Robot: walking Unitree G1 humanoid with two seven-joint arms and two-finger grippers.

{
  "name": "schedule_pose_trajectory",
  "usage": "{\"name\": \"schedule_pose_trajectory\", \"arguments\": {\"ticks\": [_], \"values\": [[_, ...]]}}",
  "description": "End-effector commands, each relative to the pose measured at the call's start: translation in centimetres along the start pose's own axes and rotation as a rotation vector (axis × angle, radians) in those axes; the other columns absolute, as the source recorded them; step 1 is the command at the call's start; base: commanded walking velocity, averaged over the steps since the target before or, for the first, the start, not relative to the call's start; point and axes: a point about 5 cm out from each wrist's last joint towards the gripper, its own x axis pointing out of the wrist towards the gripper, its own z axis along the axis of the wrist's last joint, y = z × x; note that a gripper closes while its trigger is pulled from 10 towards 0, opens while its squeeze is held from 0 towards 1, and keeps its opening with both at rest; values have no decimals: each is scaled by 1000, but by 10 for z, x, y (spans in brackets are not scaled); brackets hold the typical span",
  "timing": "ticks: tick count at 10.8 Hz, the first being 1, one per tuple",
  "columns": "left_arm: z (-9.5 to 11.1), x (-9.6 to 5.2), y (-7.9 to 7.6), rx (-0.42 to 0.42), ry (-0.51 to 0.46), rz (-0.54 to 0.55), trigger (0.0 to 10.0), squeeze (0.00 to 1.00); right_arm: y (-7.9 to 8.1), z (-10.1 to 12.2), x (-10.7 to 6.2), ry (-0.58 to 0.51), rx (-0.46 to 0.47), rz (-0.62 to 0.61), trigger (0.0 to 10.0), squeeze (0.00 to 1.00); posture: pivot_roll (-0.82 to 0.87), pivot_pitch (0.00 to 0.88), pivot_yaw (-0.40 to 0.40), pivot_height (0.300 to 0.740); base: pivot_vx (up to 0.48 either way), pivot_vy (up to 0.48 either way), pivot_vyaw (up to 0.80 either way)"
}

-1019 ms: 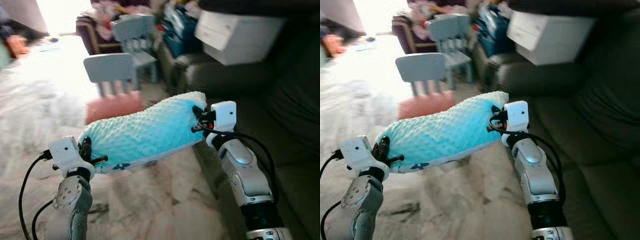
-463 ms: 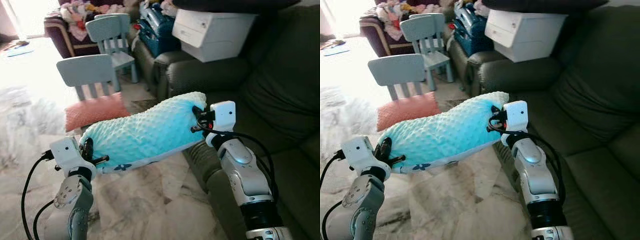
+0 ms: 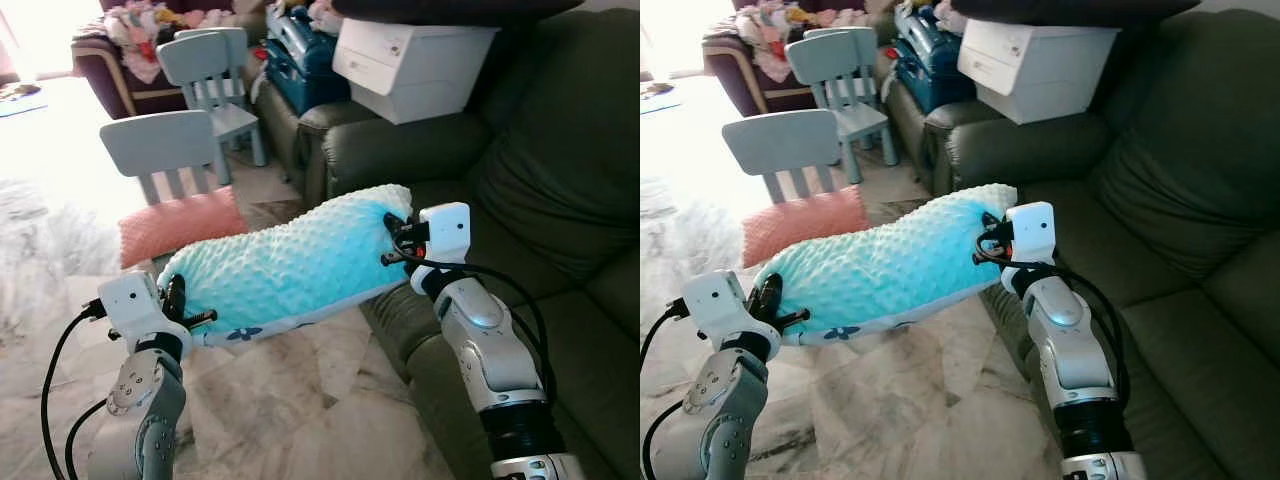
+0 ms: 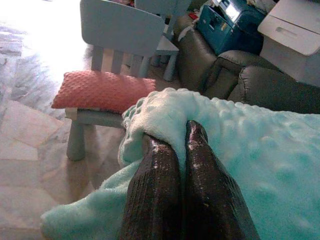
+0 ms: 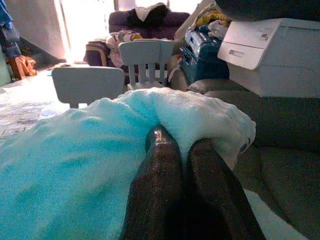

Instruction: Move the pillow to the sofa

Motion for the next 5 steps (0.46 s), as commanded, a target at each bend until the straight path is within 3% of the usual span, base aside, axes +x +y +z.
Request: {"name": "schedule_pose_trajectory", "arguments": {"ticks": [1,4,5], "values": [[3,2,-1,14,-17,3,10000,0,1,5,3,-14,-6,7,10000,0,-217,0,31,740,0,0,-763],[2,2,0,16,-10,2,10000,0,1,6,3,-17,-6,9,10000,0,-218,0,32,740,0,0,-763],[2,3,-1,8,-8,-1,10000,0,2,8,3,-32,-10,18,10000,0,-218,0,32,740,0,0,0]]}}
